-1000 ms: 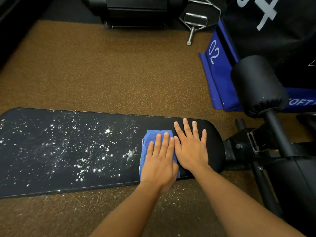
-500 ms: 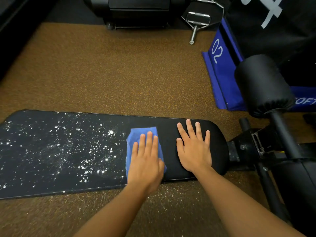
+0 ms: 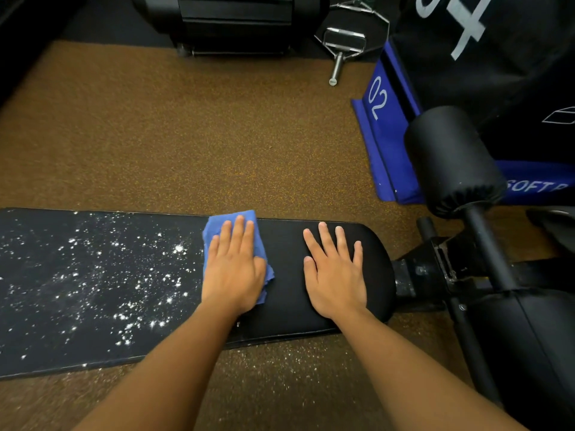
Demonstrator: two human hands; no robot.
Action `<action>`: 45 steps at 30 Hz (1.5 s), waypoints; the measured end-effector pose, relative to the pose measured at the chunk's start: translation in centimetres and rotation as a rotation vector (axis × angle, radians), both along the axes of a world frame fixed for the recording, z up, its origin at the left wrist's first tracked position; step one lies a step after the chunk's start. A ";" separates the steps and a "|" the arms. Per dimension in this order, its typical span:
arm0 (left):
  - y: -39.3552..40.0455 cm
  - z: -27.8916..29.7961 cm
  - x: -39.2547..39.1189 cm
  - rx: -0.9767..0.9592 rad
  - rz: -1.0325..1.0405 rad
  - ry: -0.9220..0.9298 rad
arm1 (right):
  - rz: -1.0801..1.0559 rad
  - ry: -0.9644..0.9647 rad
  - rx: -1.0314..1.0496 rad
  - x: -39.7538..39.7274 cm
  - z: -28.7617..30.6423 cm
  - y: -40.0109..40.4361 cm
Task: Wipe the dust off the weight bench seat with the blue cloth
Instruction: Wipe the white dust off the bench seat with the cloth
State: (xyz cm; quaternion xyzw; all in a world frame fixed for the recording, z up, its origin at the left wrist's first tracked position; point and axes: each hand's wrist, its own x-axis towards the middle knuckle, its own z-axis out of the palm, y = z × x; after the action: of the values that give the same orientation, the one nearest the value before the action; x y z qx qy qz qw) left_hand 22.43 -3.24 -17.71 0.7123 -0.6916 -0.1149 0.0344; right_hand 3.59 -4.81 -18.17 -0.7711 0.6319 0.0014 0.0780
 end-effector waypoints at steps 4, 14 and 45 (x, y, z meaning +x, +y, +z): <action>3.9 0.3 0.0 -0.009 0.090 0.077 | 0.000 0.008 0.003 0.1 0.0 0.0; 2.7 0.4 -4.6 0.001 -0.184 0.009 | -0.008 0.020 -0.020 0.5 -0.2 0.1; 4.4 1.0 -4.6 0.023 -0.028 0.098 | -0.012 -0.014 -0.013 0.3 -0.1 0.0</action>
State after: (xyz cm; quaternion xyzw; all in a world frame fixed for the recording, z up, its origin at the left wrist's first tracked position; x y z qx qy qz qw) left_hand 17.82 1.17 -16.72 0.6964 -0.6977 -0.1578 0.0585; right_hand 3.91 -4.79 -18.29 -0.7679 0.6358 -0.0084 0.0774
